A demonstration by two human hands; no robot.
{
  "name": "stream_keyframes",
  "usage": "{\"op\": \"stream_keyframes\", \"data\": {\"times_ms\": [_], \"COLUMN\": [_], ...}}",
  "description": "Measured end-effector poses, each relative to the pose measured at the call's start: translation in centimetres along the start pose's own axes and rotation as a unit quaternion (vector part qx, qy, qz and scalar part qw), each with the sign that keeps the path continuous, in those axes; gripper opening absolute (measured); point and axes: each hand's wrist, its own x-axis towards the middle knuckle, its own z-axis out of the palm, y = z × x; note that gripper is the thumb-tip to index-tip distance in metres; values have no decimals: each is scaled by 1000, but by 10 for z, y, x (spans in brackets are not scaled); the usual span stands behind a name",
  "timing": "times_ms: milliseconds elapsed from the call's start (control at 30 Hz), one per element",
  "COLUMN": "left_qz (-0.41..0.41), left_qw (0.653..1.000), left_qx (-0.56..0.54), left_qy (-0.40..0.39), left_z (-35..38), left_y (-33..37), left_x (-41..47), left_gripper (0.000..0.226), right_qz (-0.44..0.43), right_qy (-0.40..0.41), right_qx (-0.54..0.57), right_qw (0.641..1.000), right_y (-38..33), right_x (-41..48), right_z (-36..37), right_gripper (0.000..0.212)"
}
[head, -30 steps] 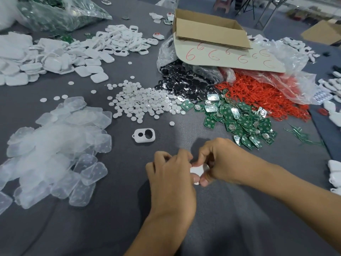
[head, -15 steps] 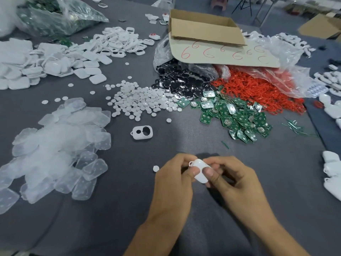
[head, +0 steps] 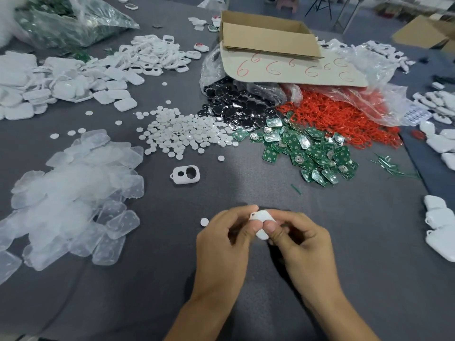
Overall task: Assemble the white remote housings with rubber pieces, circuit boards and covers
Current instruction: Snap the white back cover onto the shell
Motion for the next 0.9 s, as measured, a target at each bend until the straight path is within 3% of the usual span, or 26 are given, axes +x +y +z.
{"op": "stream_keyframes", "data": {"times_ms": [67,133,233,333,567,733,900], "left_qz": [-27,-23,22,77,90,120,169], "left_qw": [997,995,998,994,989,986,977], "left_qx": [-77,-87,-40,50,85,100,125], "left_qy": [-18,-40,-43,-52,-84,-59,-31], "left_z": [-3,-5,-9,-15,-23,-20,-13], "left_y": [1,2,4,4,-1,-1,-5], "left_x": [-1,-3,-3,-1,-3,-5,-6], "left_gripper": [29,28,27,32,30,34,36], "right_qz": [37,44,-22,-153,-170,-195,-143], "right_qy": [-15,-43,-72,-59,-53,-53,-41], "right_qx": [97,115,-26,-179,-187,-210,-198], "right_qw": [995,991,997,970,966,957,969], "right_y": [-1,-2,-7,-12,-7,-3,2], "right_x": [-3,-6,-9,-5,-3,-6,-1], "right_z": [4,5,0,-8,-12,-11,-8], "right_gripper": [22,27,34,36,23,32,35]}}
